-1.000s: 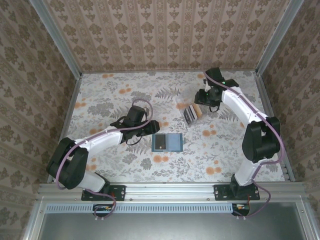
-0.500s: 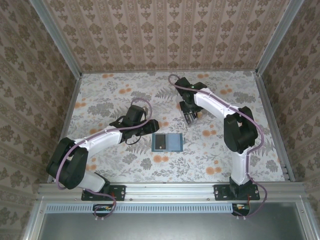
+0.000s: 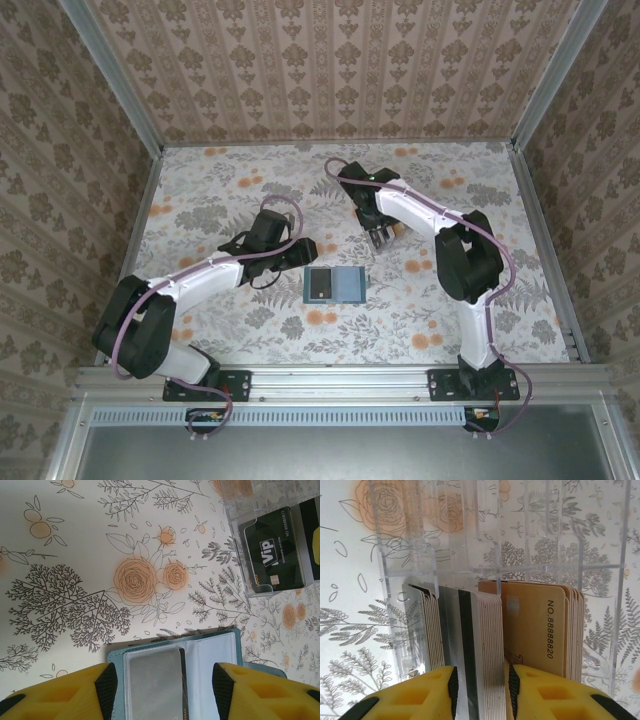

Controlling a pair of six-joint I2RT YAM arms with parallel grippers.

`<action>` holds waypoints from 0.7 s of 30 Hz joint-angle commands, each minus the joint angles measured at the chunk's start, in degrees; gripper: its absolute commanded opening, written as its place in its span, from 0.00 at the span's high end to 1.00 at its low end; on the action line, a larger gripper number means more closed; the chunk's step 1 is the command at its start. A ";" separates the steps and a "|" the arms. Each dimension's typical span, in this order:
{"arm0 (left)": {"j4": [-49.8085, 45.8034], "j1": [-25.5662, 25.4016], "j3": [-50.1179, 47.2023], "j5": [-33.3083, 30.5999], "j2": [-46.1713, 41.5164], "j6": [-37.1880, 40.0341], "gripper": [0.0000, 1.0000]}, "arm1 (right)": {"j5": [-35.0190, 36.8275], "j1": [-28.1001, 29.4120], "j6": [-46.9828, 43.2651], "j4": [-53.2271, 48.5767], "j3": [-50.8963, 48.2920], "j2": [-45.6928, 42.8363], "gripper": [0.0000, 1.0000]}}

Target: Put the credit cards into the card holder

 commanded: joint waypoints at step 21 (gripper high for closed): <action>-0.41 0.42 -1.21 0.39 -1.33 0.01 0.43 | 18.62 4.04 -1.28 -2.93 1.34 3.39 0.70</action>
